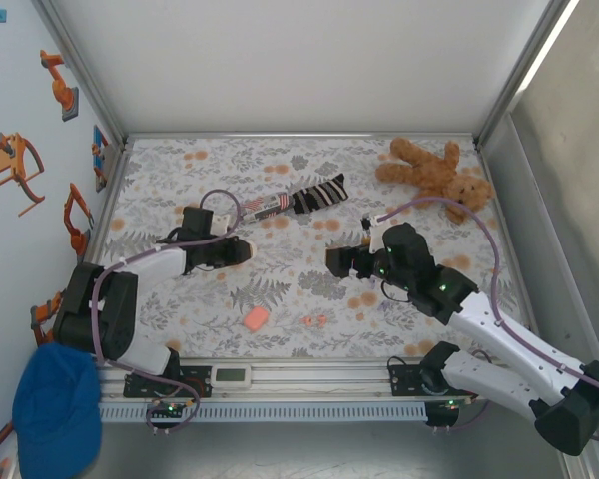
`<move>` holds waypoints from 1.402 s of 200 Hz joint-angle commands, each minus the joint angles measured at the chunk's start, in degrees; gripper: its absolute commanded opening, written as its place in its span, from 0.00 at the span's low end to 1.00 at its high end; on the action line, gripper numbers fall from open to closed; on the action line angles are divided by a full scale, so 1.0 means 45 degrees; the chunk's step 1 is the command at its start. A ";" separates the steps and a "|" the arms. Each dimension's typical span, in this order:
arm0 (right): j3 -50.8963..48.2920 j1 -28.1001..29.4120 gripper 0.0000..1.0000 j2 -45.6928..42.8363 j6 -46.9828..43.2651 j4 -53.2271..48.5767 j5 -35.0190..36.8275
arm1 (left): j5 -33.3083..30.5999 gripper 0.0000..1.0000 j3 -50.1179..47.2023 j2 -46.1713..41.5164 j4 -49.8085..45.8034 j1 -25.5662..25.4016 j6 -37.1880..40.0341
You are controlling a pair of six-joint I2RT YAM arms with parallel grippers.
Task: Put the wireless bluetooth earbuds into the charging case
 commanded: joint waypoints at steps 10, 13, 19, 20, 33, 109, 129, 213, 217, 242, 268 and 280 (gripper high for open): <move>-0.0197 0.0053 1.00 -0.0036 0.0180 0.0080 0.0205 | 0.0668 0.17 0.0384 0.0381 0.0065 0.0111 0.0427; -0.0197 0.0052 1.00 -0.0017 0.0187 0.0081 0.0205 | 0.0714 0.17 0.0360 0.0414 0.0101 0.0132 0.0410; -0.0197 0.0059 1.00 0.0007 0.0193 0.0079 0.0205 | 0.0817 0.18 0.0394 0.0495 0.0169 0.0144 0.0396; -0.0197 0.0075 1.00 0.0020 0.0202 0.0080 0.0205 | 0.0828 0.18 0.0395 0.0517 0.0180 0.0145 0.0391; -0.0197 0.0059 1.00 0.0078 0.0176 0.0100 0.0206 | 0.1016 0.18 0.0459 0.0705 0.0207 0.0166 0.0367; -0.0023 0.0052 0.99 0.0150 -0.0096 -0.0090 0.0356 | 0.1429 0.25 0.0650 0.1378 0.0328 0.0430 0.0298; 0.0047 0.0037 1.00 0.0089 -0.0327 -0.0190 0.0530 | 0.1387 0.27 0.0631 0.1468 0.0383 0.0533 0.0288; 0.0448 -0.0474 1.00 -0.0229 -0.0913 -0.0888 0.0576 | 0.1543 0.34 0.0612 0.1692 0.0483 0.0936 0.0366; 0.0430 -0.0507 1.00 -0.0241 -0.0922 -0.0900 0.0576 | 0.1544 0.35 0.0593 0.1674 0.0483 0.0957 0.0366; 0.0462 -0.0704 0.99 -0.0321 -0.1056 -0.1066 0.0559 | 0.1544 0.35 0.0499 0.1385 0.0563 0.1005 0.0349; 0.0643 -0.0970 1.00 -0.0229 -0.1349 -0.1375 0.0537 | 0.1525 0.38 0.0266 0.0636 0.0729 0.1023 0.0308; 0.0827 -0.1075 1.00 -0.0117 -0.1527 -0.1517 0.0537 | 0.1458 0.39 0.0143 0.0103 0.0756 0.1010 0.0327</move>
